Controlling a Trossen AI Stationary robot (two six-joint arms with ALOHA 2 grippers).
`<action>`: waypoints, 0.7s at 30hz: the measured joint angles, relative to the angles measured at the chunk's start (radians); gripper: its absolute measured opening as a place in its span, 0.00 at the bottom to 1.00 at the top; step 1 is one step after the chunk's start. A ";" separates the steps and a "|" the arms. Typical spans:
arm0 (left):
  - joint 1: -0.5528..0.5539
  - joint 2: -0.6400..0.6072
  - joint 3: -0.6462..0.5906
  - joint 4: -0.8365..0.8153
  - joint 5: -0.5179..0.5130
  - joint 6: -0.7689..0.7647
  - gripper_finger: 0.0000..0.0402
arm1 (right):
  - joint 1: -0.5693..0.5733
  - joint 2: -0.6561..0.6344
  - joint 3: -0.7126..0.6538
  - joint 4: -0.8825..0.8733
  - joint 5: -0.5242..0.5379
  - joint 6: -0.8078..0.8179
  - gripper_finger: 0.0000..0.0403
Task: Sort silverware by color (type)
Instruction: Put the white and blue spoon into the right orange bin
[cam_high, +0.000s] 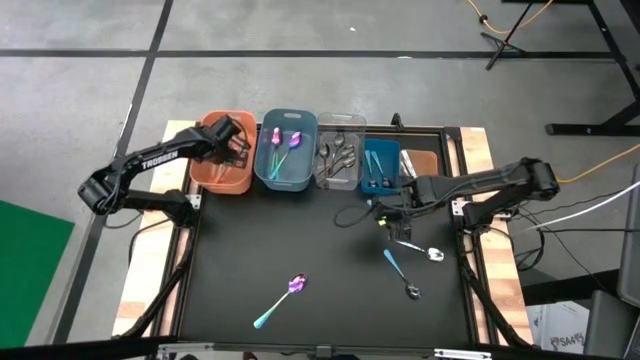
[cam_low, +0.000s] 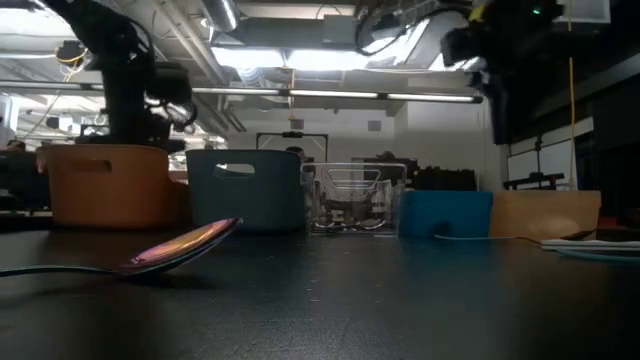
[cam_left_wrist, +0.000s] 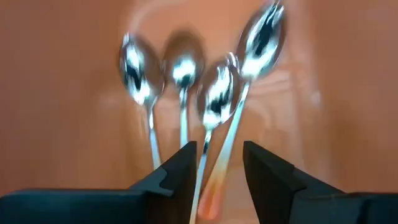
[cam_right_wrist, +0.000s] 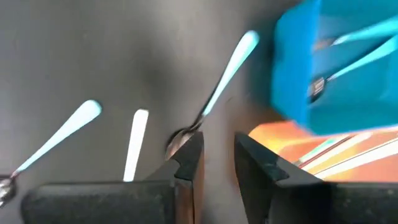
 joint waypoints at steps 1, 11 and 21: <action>0.000 0.000 0.018 -0.001 0.000 0.000 0.31 | 0.000 -0.010 -0.019 0.003 -0.020 0.017 0.19; -0.004 0.000 0.215 -0.021 0.092 0.040 0.28 | 0.000 -0.045 -0.263 0.151 -0.285 0.131 0.19; -0.132 0.000 0.376 0.017 0.104 0.066 0.27 | 0.000 -0.045 -0.434 0.352 -0.431 0.215 0.19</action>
